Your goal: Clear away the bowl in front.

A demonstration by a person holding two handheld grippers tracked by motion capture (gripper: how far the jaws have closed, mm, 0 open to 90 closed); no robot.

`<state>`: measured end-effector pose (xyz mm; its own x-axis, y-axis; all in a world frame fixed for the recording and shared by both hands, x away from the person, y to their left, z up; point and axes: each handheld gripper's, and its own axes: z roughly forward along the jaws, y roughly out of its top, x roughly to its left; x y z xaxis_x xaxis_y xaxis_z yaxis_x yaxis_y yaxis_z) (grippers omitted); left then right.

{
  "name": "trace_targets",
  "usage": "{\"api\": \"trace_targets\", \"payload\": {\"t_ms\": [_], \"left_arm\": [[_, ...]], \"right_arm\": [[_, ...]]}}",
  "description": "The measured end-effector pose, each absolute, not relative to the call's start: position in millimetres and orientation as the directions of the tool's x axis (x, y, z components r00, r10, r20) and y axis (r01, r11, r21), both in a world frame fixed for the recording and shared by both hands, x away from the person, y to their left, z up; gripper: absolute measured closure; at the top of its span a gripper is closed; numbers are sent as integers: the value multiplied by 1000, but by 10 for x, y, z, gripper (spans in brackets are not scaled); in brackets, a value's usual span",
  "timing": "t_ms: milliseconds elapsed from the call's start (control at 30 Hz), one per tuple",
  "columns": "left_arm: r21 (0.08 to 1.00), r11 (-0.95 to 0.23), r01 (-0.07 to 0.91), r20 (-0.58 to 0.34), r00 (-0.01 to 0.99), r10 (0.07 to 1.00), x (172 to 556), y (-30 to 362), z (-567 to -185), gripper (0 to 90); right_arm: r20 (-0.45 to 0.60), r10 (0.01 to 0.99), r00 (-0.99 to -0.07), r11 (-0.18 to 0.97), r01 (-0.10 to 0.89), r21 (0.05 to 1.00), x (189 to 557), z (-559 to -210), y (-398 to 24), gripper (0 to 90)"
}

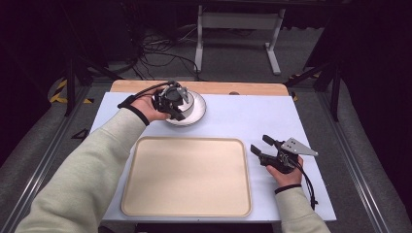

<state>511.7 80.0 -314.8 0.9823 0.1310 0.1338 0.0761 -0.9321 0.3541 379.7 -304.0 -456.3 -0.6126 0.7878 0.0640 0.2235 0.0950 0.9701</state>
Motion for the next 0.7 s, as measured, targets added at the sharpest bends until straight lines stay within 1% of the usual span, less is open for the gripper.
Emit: {"api": "trace_targets", "payload": {"t_ms": [167, 300, 400, 700], "left_arm": [[350, -935, 58, 139, 984, 113, 4942, 796, -2984, 832], [350, -936, 43, 146, 984, 100, 4801, 785, -2930, 832], [365, -931, 15, 124, 990, 65, 4669, 790, -2891, 831], [375, -926, -37, 145, 989, 19, 4366, 807, -2769, 832]], "right_arm": [[63, 786, -615, 98, 224, 970, 3797, -4563, -3037, 315], [63, 786, -615, 97, 224, 970, 3796, -4563, -3036, 316], [64, 785, -616, 97, 224, 970, 3796, -4563, -3036, 317], [59, 784, -617, 102, 223, 969, 3796, -4563, -3032, 321]]}}
